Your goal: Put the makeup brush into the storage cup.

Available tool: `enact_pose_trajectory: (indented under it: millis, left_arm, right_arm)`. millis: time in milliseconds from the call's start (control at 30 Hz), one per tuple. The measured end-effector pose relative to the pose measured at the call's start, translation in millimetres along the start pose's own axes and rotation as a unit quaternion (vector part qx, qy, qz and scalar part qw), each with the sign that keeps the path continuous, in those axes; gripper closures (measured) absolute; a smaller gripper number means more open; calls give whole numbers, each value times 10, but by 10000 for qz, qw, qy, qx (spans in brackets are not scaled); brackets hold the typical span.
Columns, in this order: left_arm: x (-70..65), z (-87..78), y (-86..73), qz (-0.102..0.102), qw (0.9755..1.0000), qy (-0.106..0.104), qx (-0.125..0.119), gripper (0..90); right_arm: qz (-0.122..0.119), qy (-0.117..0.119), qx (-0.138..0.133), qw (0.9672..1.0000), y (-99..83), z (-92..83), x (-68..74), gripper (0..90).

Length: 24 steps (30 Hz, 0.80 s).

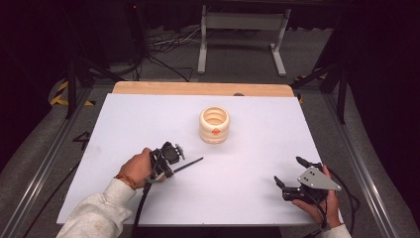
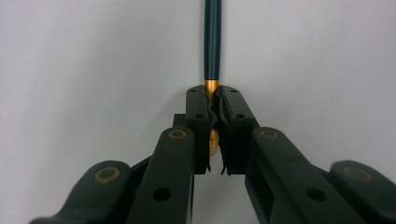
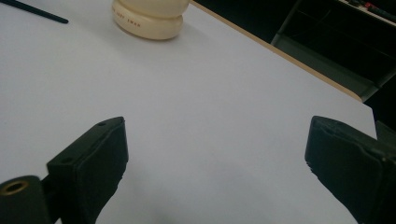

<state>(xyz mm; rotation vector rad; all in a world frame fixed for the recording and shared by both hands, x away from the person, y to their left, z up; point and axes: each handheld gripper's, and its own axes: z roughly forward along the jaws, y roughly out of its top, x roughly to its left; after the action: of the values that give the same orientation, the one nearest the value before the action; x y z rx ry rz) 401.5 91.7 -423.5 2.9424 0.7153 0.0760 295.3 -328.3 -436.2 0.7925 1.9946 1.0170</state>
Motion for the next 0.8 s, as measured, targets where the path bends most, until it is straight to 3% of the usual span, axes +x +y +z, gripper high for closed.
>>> enact_pose_trajectory:
  millis: [100, 333, 433, 467, 567, 667, 733, 800]
  left_arm:
    - [-8, -4, 17, 107, 9999, 57, 76, 836]
    - [7, -20, -10, 180, 9998, 72, 3, 837]
    - [38, -51, -24, 109, 9999, 42, -109, 838]
    - [63, -87, -30, 114, 9998, -75, -167, 837]
    - [75, -144, -31, 78, 9996, -63, -248, 837]
    - [76, -249, -19, 127, 9995, -55, -295, 837]
    - [73, -294, -7, 110, 9993, -57, -345, 837]
    - [66, -359, 23, 161, 9993, 4, -328, 837]
  right_arm:
    - [-25, -16, -28, 10000, 0, -6, 2, 67]
    - [-22, -64, -118, 9999, 6, -15, 7, 68]
    - [-37, -109, -156, 9998, 12, -16, 15, 77]
    - [-26, -126, -174, 9998, 16, -16, 19, 89]
    - [-27, -228, -251, 9994, 45, -9, 30, 117]
    - [-423, -370, -253, 9981, 128, 17, 134, 148]
    - [-525, -387, -241, 9976, 142, 29, 158, 151]
    - [-889, -428, -273, 9947, 221, 66, 249, 161]
